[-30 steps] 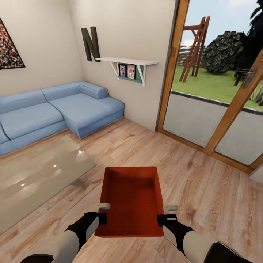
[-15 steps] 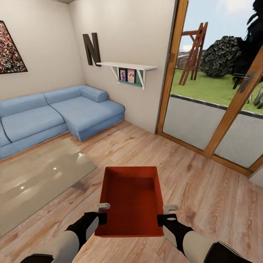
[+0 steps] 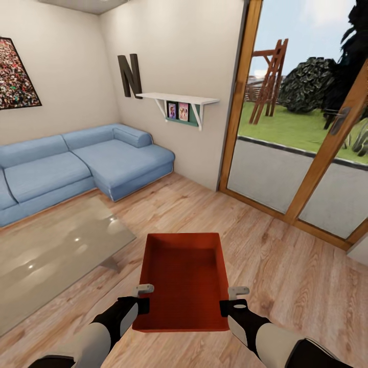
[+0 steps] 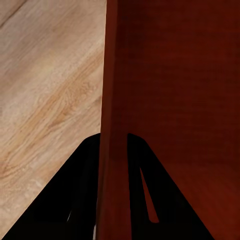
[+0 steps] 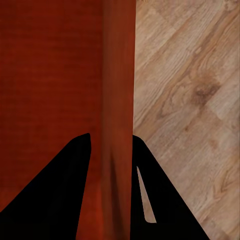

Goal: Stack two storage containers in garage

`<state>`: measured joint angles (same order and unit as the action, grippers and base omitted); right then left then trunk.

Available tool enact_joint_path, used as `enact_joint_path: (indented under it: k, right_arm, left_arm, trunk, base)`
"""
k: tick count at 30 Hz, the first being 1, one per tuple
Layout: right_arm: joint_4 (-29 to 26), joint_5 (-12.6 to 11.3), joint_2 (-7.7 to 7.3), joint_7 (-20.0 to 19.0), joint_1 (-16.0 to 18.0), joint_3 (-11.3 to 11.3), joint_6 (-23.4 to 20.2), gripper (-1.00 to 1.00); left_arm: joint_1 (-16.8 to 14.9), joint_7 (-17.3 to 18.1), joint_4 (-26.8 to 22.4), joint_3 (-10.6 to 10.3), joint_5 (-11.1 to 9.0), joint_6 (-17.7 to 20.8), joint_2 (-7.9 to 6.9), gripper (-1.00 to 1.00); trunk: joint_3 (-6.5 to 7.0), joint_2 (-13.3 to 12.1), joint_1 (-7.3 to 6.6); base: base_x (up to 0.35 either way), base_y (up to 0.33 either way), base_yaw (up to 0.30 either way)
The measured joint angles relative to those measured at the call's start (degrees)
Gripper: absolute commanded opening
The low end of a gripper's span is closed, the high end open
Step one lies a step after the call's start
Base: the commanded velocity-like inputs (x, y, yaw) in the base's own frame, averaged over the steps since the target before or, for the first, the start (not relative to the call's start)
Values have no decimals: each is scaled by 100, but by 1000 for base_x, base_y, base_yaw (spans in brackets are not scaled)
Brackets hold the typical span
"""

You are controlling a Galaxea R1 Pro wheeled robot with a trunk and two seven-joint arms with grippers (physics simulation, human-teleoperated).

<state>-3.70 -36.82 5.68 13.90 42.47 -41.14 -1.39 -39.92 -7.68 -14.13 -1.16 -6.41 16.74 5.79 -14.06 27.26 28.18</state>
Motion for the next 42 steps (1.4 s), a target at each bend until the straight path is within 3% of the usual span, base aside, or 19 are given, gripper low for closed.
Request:
enact_joint_path:
  k: [11, 42]
  right_arm:
    - [-1, 0, 1, 2, 0, 1, 5, -100]
    - [1, 1, 2, 3, 0, 3, 11, -100]
  left_arm:
    - [1, 0, -4, -3, -1, -2, -1, -100]
    - [1, 1, -8, -5, 0, -2, -2, -100]
  trunk:
    - [298, -443, -242]
    - [579, -446, -243]
  base:
    - [0, 0, 0]
    - [0, 0, 0]
